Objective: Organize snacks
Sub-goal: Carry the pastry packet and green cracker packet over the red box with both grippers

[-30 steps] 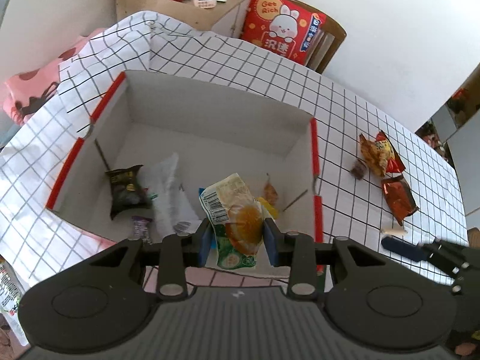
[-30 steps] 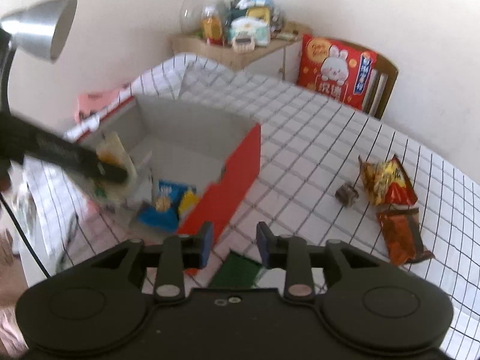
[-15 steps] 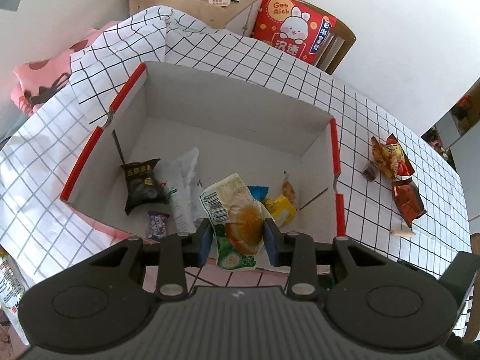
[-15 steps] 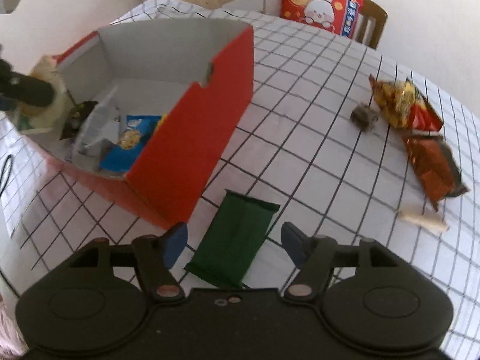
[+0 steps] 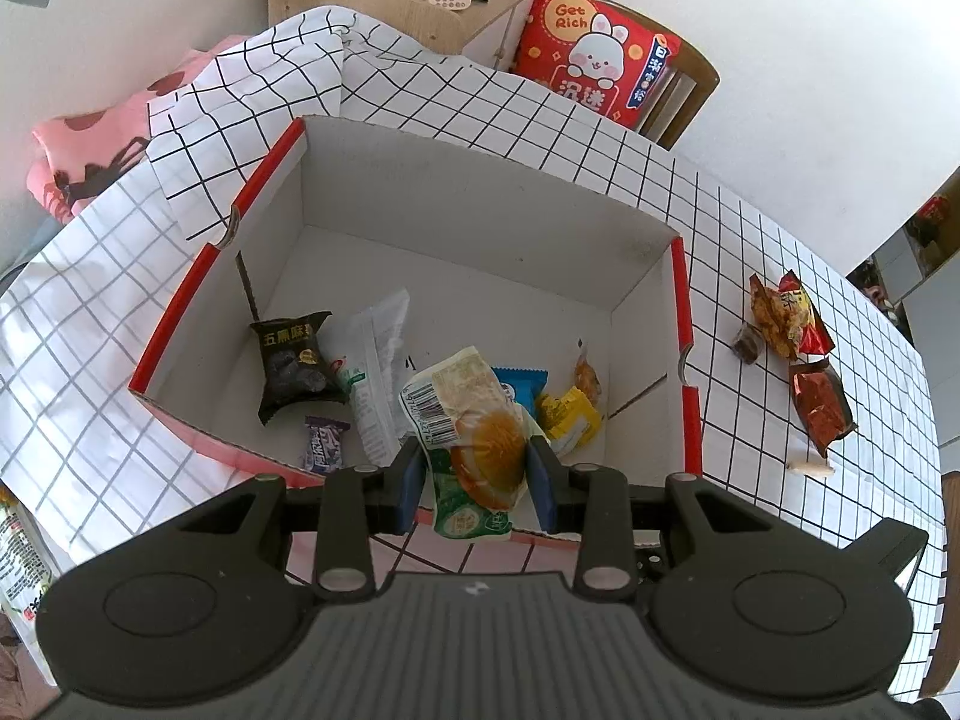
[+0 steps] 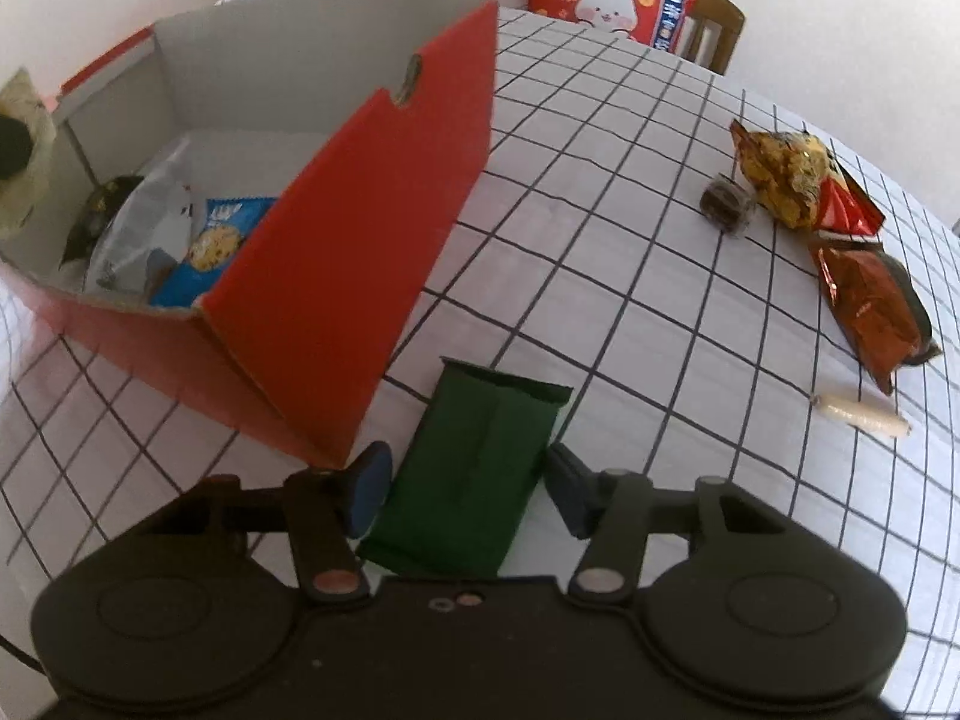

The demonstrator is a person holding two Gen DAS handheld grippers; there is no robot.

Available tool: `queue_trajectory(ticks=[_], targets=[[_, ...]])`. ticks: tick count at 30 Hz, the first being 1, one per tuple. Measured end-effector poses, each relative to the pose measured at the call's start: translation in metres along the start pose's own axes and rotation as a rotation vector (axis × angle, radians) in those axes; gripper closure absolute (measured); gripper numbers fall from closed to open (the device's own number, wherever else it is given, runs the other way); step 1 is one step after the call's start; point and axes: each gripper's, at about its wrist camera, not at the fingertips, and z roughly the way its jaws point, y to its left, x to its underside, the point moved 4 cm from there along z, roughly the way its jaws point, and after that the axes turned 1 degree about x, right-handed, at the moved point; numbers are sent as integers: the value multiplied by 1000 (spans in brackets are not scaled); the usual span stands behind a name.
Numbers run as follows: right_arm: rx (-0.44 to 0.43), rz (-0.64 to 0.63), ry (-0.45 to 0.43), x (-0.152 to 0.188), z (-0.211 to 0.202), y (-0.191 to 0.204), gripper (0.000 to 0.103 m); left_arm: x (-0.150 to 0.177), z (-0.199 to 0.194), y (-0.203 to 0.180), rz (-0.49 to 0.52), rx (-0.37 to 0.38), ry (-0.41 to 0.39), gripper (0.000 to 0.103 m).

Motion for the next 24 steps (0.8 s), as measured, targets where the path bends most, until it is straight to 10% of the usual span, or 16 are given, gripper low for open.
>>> queue_trajectory(ticks=[24], targets=[[-151,-6,-169,-51,-109,-12,57,-12,-14,-4,11,1,-50,68]])
